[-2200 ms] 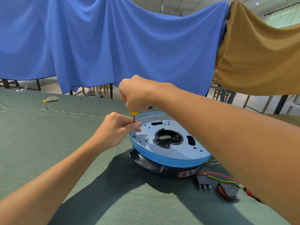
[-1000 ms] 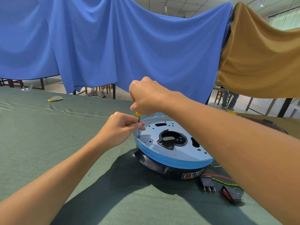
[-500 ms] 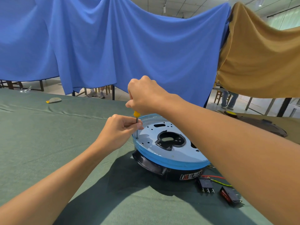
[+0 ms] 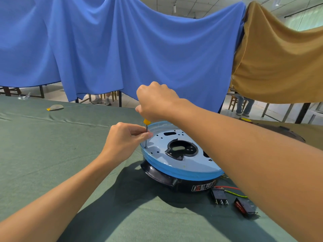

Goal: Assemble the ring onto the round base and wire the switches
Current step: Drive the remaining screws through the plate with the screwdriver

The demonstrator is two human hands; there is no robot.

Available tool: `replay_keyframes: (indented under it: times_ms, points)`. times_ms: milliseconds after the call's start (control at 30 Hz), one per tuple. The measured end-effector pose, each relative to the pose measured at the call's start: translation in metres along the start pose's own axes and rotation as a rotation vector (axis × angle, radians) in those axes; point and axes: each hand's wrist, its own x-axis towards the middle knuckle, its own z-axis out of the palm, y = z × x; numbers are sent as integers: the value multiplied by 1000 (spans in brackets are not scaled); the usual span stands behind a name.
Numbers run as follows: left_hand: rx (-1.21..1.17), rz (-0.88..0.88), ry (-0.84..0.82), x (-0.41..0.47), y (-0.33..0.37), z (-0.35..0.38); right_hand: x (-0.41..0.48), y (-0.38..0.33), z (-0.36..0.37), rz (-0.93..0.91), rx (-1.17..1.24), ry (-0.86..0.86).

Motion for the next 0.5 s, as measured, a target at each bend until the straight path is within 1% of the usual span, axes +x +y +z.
replay_keyframes:
  times_ms: [33, 100, 233, 333, 433, 500]
  points:
    - [0, -14, 16, 0, 0, 0, 0, 0, 1, 6, -39, 9]
    - [11, -21, 8, 0, 1, 1, 1, 0, 1, 3, -39, -2]
    - [32, -11, -101, 2, 3, -2, 4, -1, -10, -49, 106, -99]
    - [30, -15, -159, 2, 3, -2, 5, 2, -7, -26, 124, -93]
    - [17, -11, -85, 0, 2, 0, 4, 7, 0, 12, 25, -56]
    - [25, -18, -51, 0, 2, 0, 5, 8, 0, 10, 7, -73]
